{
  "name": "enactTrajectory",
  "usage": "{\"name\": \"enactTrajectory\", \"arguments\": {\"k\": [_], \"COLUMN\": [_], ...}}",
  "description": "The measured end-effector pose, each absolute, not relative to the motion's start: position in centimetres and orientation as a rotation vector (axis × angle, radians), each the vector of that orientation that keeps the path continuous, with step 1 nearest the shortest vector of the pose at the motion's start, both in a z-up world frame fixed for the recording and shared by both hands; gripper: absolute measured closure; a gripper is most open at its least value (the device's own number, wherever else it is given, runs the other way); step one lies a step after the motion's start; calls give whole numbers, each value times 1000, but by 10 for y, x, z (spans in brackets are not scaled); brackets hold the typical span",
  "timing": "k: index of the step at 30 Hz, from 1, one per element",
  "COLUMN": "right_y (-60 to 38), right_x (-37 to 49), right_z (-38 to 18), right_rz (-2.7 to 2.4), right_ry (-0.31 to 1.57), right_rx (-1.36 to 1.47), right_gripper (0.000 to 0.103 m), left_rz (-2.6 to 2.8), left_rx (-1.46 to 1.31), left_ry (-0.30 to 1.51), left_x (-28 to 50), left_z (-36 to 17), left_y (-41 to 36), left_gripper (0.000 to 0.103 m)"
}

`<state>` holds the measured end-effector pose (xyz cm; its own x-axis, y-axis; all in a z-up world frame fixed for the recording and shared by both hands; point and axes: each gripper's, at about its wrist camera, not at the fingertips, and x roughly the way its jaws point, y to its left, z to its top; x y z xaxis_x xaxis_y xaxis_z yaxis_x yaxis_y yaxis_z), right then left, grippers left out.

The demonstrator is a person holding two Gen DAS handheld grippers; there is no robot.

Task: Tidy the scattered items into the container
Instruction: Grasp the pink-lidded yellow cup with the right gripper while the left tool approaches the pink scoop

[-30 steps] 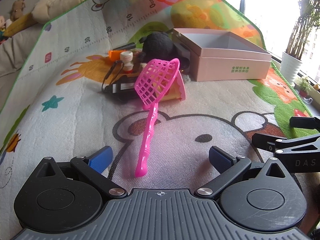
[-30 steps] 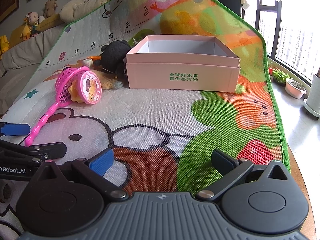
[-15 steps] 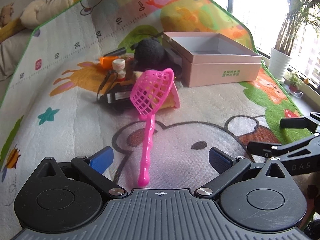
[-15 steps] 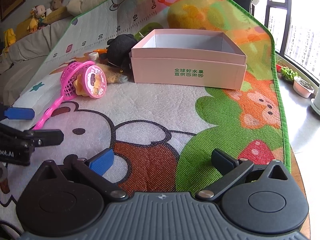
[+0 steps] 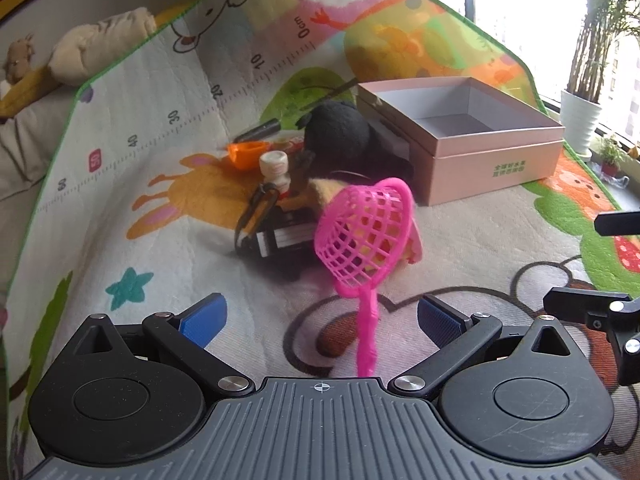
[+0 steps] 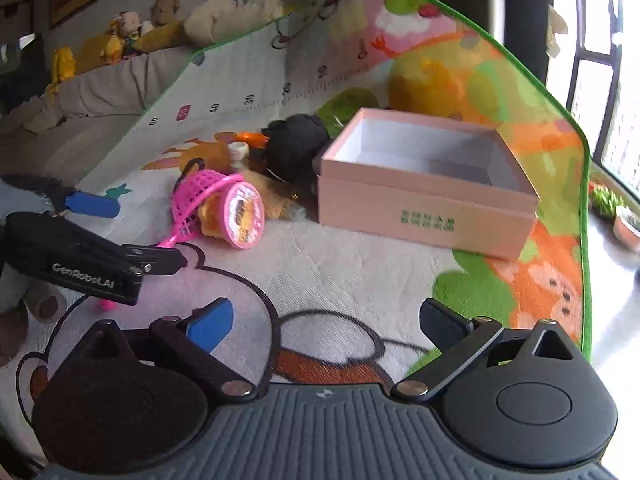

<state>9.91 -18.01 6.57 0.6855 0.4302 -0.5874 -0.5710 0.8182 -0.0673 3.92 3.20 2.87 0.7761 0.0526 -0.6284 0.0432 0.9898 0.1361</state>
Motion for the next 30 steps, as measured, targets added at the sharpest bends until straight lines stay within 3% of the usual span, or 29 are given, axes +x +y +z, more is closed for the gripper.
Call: {"name": "enactTrajectory", "arguments": {"k": [4, 14, 16, 20, 22, 26, 30], "right_y": [-142, -76, -74, -99, -119, -164, -204], "right_x": [103, 131, 134, 130, 124, 123, 134], "right_z": [66, 51, 48, 52, 56, 62, 62], "right_rz": [653, 683, 683, 663, 627, 519, 462], "right_ry": [560, 509, 515, 504, 478, 474, 545], "right_rx": [-358, -427, -446, -459, -493, -530, -395], "right_gripper": [32, 32, 57, 59, 81, 81, 79], "left_rz": [69, 46, 6, -73, -119, -163, -176], "left_rx": [163, 8, -21, 0, 24, 58, 78], "left_ry": [679, 656, 657, 658, 665, 667, 631], "left_x": [52, 49, 46, 39, 38, 46, 60], "left_z": [31, 41, 40, 37, 36, 36, 39], "left_y": [50, 95, 97, 87, 77, 56, 42], "left_gripper": [0, 0, 0, 0, 0, 0, 0]}}
